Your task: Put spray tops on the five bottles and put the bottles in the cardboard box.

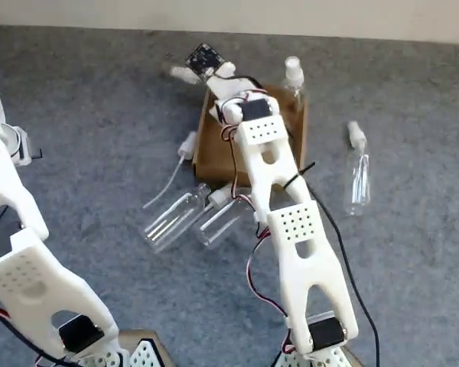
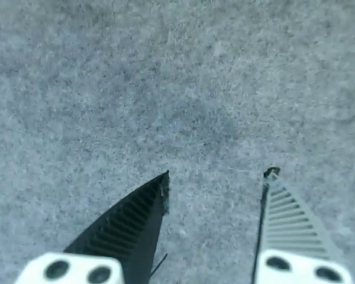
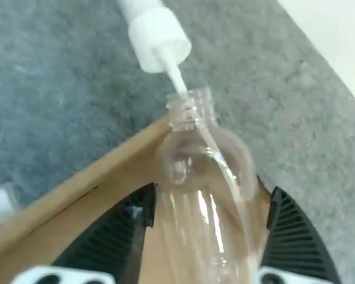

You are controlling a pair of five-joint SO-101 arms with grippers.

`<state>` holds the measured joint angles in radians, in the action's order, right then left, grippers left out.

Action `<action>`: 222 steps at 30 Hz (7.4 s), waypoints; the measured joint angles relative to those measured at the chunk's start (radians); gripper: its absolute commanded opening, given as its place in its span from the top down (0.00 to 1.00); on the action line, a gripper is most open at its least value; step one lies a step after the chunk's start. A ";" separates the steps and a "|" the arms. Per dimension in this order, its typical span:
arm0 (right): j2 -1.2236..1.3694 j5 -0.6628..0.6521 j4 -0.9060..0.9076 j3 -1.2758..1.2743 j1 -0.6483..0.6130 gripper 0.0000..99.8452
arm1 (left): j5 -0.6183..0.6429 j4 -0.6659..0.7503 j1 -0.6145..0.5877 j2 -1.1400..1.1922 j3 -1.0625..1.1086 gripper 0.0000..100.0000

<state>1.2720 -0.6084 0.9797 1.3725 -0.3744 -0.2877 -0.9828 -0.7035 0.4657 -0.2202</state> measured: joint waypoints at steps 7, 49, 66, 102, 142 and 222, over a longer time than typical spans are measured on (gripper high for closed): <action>0.051 -0.002 -0.020 0.074 0.009 0.96 | 0.000 0.000 0.000 0.000 0.000 0.77; -0.962 0.175 0.767 0.230 -0.345 1.00 | 0.058 -0.778 0.356 -0.002 -1.108 0.77; -1.280 0.350 0.767 -0.322 -0.264 1.00 | 0.025 -0.778 0.763 -0.649 -0.631 0.77; -1.525 0.183 0.158 -1.695 0.690 1.00 | 0.123 -0.319 0.365 -0.585 0.064 0.77; -1.792 0.381 -1.143 -2.802 0.555 0.73 | 0.126 0.146 0.400 -2.190 1.898 0.77; -3.096 0.333 0.270 -3.043 0.752 0.99 | 0.126 -0.345 0.400 -2.275 1.896 0.77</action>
<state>-1.8243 -0.2754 1.2497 -1.6701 0.3775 -0.1619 -1.3280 -0.3030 -1.8098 1.6763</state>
